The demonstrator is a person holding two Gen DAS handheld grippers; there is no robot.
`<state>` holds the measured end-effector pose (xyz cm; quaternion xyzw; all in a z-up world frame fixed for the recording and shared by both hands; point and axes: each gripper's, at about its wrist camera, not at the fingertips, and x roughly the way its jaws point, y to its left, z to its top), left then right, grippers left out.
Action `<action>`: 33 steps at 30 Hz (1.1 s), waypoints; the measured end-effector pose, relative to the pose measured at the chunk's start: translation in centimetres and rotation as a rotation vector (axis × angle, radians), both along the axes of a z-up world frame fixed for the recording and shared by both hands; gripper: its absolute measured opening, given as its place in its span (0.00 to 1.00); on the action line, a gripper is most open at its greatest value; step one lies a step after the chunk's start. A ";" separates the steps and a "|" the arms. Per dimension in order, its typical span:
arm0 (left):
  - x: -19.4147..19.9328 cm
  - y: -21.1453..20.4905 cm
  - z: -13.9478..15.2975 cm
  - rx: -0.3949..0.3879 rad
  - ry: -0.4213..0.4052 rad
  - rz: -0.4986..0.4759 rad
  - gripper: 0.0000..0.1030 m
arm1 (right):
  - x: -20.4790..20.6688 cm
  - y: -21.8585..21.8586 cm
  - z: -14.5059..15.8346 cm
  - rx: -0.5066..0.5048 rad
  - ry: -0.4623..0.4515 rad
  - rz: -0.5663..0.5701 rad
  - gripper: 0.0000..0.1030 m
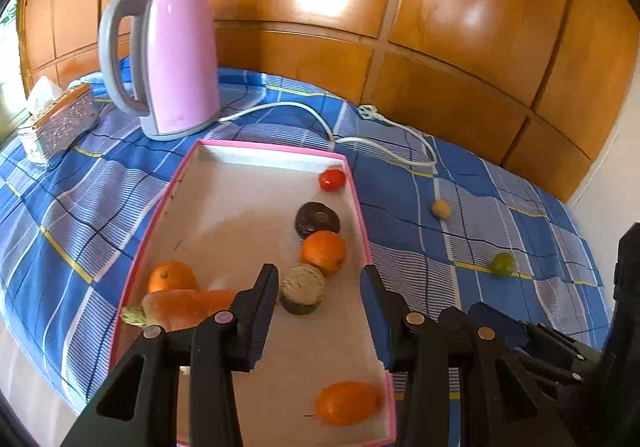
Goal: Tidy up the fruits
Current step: 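Move both open tools back over the green tomato and potato, then grasp the green tomato with the right tool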
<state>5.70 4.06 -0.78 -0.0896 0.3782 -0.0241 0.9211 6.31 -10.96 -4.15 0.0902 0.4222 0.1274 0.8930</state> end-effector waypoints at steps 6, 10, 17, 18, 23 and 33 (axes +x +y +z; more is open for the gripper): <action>0.5 -1.9 -0.3 0.003 0.010 -0.044 0.42 | 0.0 -2.0 -0.5 0.002 0.009 -0.056 0.37; 0.8 -3.2 -0.6 0.005 0.020 -0.074 0.42 | 0.1 -3.8 -1.2 -0.002 0.021 -0.108 0.37; 1.5 -5.0 -1.1 0.005 0.033 -0.117 0.42 | 0.3 -7.3 -2.6 0.006 0.052 -0.214 0.37; 1.6 -5.2 -1.1 0.006 0.035 -0.120 0.42 | 0.3 -7.7 -2.7 0.006 0.055 -0.227 0.37; 2.2 -6.3 -1.4 0.007 0.046 -0.143 0.42 | 0.7 -9.8 -3.3 0.003 0.067 -0.287 0.37; 4.1 -8.7 -2.3 0.007 0.077 -0.190 0.42 | 3.0 -11.7 -3.5 -0.023 0.058 -0.323 0.37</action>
